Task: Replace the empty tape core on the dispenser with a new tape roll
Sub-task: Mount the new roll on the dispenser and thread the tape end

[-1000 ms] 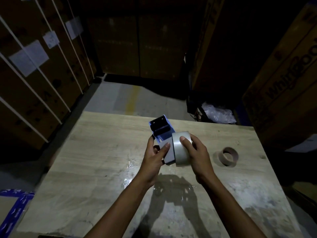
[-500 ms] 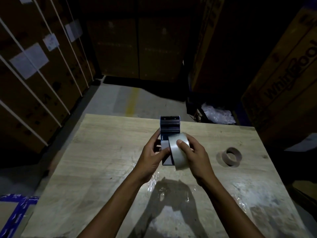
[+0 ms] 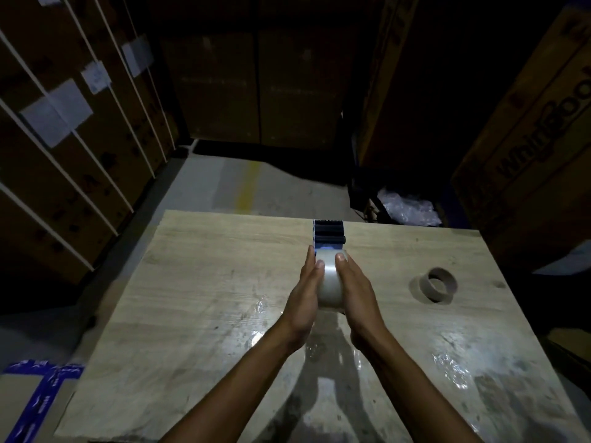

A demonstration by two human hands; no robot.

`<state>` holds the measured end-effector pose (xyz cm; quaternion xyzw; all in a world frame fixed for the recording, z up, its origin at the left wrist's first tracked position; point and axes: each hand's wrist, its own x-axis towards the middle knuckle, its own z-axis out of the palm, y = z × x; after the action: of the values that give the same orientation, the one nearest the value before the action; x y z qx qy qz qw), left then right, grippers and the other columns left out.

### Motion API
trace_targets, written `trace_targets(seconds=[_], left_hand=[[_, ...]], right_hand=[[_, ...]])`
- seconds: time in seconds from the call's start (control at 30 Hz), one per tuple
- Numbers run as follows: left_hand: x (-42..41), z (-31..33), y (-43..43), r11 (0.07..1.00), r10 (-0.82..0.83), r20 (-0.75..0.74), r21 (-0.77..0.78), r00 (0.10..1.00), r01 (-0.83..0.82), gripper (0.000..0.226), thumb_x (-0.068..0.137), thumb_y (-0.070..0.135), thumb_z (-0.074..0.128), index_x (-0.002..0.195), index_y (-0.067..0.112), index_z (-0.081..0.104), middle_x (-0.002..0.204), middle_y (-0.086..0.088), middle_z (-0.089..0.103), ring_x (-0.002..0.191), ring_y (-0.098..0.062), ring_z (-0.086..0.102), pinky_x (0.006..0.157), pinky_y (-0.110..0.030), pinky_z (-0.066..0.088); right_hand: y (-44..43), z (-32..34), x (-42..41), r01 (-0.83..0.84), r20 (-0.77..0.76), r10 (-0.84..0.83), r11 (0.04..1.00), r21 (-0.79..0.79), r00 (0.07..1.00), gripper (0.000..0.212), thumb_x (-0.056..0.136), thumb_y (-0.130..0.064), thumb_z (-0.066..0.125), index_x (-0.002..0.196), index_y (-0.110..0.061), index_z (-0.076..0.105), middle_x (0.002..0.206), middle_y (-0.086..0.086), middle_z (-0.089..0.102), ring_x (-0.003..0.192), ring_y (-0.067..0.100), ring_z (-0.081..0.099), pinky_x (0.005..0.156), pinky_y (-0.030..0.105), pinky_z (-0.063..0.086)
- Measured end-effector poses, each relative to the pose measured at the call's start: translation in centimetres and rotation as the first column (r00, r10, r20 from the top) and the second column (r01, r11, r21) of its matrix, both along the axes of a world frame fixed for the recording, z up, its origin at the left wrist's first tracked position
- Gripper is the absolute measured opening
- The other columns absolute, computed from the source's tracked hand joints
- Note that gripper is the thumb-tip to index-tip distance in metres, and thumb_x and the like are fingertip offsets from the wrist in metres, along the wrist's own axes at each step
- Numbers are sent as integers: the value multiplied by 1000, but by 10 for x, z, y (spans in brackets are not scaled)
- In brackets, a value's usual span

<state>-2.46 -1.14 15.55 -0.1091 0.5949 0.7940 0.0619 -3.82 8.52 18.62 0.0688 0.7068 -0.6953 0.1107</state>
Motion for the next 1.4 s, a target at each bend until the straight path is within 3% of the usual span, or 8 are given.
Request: trace_targets(seconds=[0.2,0.4,0.7,0.83,1.0,1.1,1.23,1.4], left_hand=[[-4,-4,-8,998,55,33,8,998,-56,63,88,48,51,150,43,36,154,1,44,131,-21,53,109,-49,46],[5,-17,-10,990,124,197,36,973,-133,48,74,47,52,117,33,66,129,-17,62,113,-39,63,91,-55,54],[0,-10,-20,888,238,66,-419,969,-189,17,91,55,56,86,39,57,121,1,39,117,-20,45,97,-41,48],[-6,2,-24,989,134,190,-82,973,-120,48,86,61,56,105,20,40,117,-9,53,95,-21,60,67,-35,52],[2,4,-23,976,-30,236,219,971,-23,61,85,51,62,136,24,42,113,-7,62,83,-17,68,61,-33,58],[2,0,-24,945,-101,300,328,949,-3,66,80,51,69,132,13,58,106,-12,67,80,-21,70,65,-37,59],[3,-9,-20,906,-125,336,423,934,-31,40,85,53,59,87,20,80,94,-12,72,86,-29,68,83,-51,56],[6,-16,-24,861,-83,316,500,945,-92,34,87,46,59,106,23,75,106,-12,72,100,-36,64,99,-68,45]], right_hand=[[1,-4,0,-100,64,95,992,73,993,32,98,-46,51,129,-36,56,117,-8,64,101,13,65,83,36,60],[-1,-24,10,-157,158,139,982,106,978,16,96,-44,56,111,-43,60,113,-5,67,98,12,67,67,29,59],[-5,-33,23,-36,49,31,995,93,998,38,81,-57,52,114,-43,62,116,4,65,101,24,66,83,52,59],[-6,-25,21,-31,29,29,997,75,999,52,77,-62,50,119,-34,60,117,5,65,100,21,66,85,51,59],[-1,-12,9,-77,4,83,906,415,997,49,85,-77,30,99,-40,59,101,0,69,89,21,69,81,47,59],[2,0,2,-159,7,207,725,671,978,65,89,-78,18,101,-35,64,92,0,67,86,22,66,79,39,56],[-1,12,-1,-201,67,253,551,810,965,76,89,-79,17,98,-26,70,85,1,65,81,22,62,73,34,48],[12,14,-9,-243,131,237,543,804,963,86,86,-82,14,73,-16,68,81,7,72,80,24,65,74,35,50]])
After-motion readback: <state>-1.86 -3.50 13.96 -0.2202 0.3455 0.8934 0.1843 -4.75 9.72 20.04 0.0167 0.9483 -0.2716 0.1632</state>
